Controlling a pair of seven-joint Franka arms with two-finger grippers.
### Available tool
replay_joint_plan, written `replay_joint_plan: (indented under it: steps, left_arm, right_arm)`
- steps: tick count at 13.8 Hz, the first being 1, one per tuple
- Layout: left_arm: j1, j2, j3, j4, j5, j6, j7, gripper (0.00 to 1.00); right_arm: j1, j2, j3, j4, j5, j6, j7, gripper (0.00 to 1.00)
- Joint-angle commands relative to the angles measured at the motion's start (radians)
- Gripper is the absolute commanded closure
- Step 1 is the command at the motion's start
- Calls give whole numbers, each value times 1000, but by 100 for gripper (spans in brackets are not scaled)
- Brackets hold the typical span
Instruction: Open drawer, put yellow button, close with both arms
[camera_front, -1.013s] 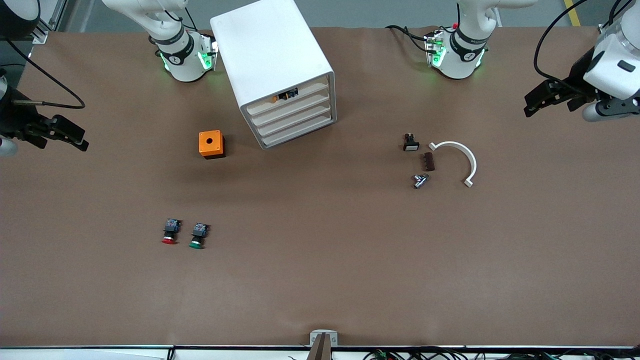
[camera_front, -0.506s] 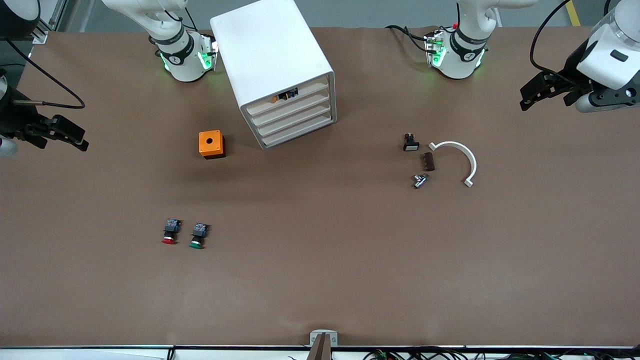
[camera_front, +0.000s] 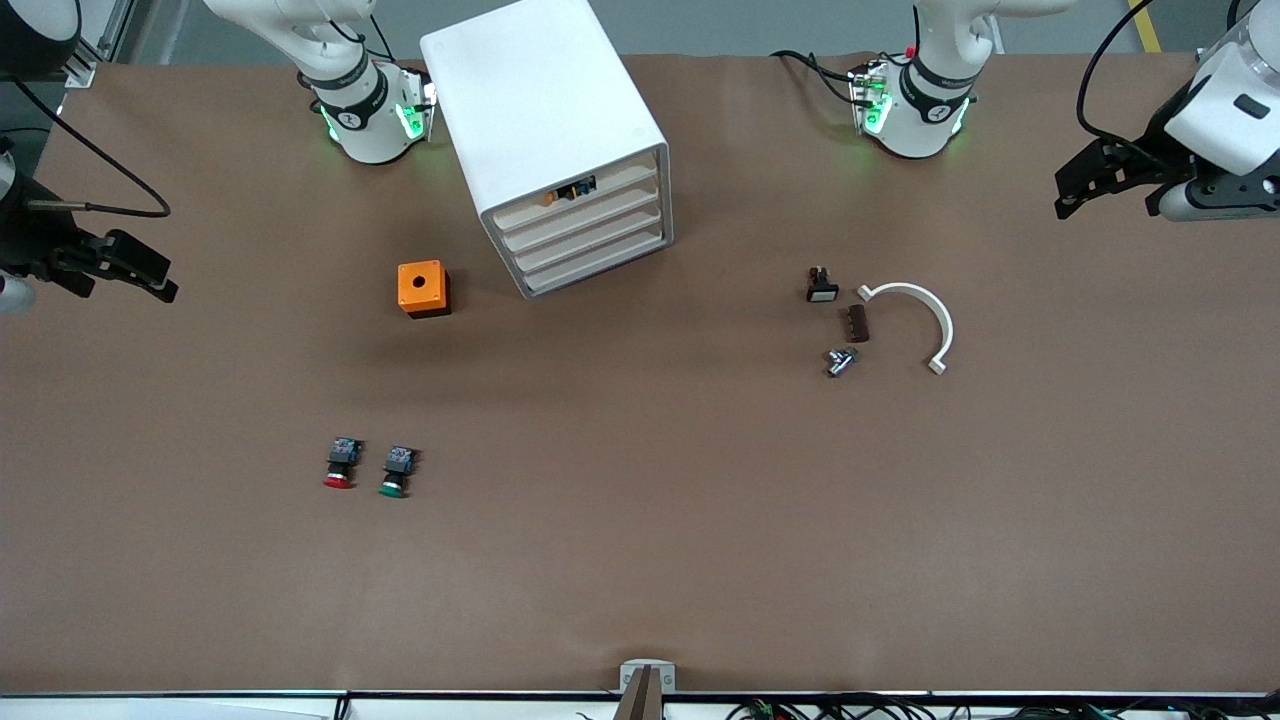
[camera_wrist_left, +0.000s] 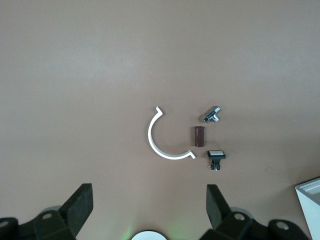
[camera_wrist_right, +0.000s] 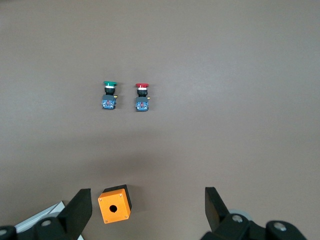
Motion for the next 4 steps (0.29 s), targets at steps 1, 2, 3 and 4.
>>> replay_joint_plan:
  steps: [1,2,3,4]
  left_arm:
    - [5,8,-2,38,15,-17,7,0]
    - [5,11,-2,38,15,-25,7,0]
    - [10,20,-2,43,15,-29,7,0]
    - [11,21,-2,52,15,-32,7,0]
  right_arm:
    - [-11,-16,11,-7,-11,2,-9,0]
    - [-11,-16,11,-7,-11,4,-9,0]
    - [-11,-16,11,-9,-11,2,-9,0]
    - [-11,-16,11,-7,-11,2,-11,0]
